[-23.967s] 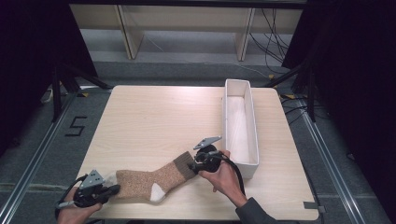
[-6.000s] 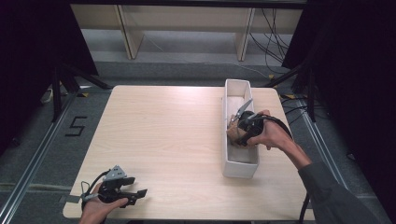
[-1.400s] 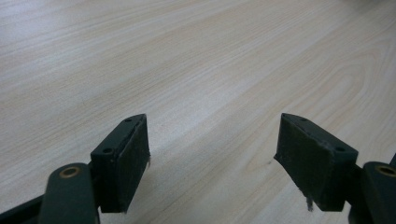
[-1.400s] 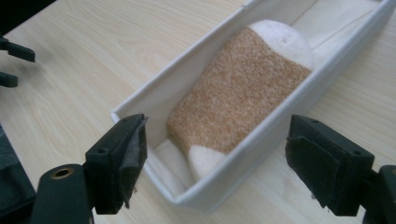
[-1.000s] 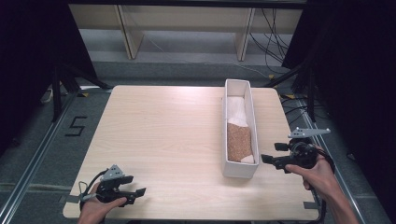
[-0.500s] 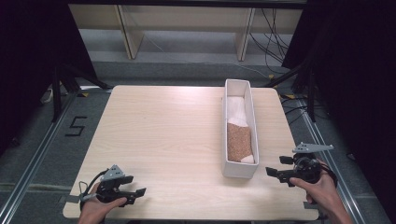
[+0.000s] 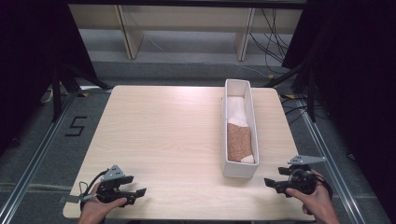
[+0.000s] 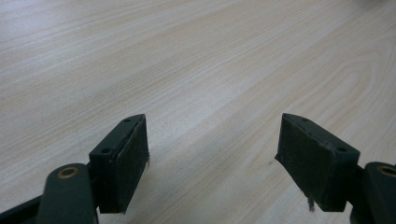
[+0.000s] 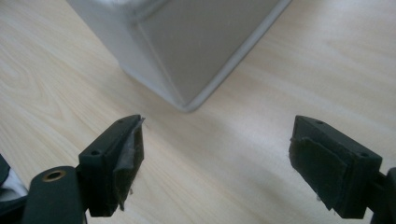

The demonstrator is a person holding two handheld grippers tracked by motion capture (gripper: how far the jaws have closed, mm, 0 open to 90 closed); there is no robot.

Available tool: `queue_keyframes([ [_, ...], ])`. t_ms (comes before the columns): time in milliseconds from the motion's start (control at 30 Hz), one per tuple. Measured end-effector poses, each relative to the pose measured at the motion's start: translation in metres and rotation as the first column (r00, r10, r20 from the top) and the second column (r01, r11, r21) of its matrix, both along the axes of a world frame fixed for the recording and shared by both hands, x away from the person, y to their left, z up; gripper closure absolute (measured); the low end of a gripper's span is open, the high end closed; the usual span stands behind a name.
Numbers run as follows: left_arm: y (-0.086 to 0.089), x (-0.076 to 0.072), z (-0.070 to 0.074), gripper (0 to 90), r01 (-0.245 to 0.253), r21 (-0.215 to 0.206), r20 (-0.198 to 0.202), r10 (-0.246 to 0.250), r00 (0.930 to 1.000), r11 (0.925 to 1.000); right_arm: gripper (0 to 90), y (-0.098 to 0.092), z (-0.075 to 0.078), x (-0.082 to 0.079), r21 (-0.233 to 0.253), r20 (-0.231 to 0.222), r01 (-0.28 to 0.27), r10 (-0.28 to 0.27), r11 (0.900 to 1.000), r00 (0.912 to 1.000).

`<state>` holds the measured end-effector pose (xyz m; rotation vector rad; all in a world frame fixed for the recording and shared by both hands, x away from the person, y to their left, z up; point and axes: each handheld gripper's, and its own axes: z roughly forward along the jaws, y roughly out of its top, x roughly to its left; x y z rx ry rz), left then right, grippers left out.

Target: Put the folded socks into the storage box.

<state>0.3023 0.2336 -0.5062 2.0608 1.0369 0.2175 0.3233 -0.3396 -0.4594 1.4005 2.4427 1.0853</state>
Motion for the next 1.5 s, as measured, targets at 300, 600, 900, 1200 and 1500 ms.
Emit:
queue_keyframes([
  [300, 0.0, 0.0, 0.0, 23.8, -0.001, 0.0, 0.003, 0.001, 1.0, 1.0, 18.7, 0.009, -0.023, -0.006, -0.039, -0.034, -0.006, 0.004, 0.999, 0.9994],
  [600, -0.002, -0.001, -0.002, 23.7, 0.004, 0.006, 0.005, -0.004, 1.0, 1.0, 19.1, 0.015, -0.032, -0.013, -0.106, -0.014, -0.043, 0.042, 0.993, 0.999],
  [900, -0.002, 0.0, -0.002, 23.6, 0.006, 0.01, 0.002, -0.006, 1.0, 0.9999, 19.2, 0.017, -0.038, -0.019, -0.113, -0.007, -0.098, 0.098, 0.989, 0.9952],
  [1200, -0.002, -0.001, -0.002, 23.6, 0.006, 0.017, 0.0, -0.006, 1.0, 0.9998, 19.1, 0.019, -0.04, -0.022, -0.11, -0.021, -0.067, 0.065, 0.992, 0.9977],
  [1500, -0.004, -0.001, -0.003, 23.6, -0.016, -0.012, -0.004, 0.015, 0.9999, 0.9998, 18.9, 0.018, -0.041, -0.022, -0.136, 0.011, -0.083, 0.086, 0.987, 0.9963],
])
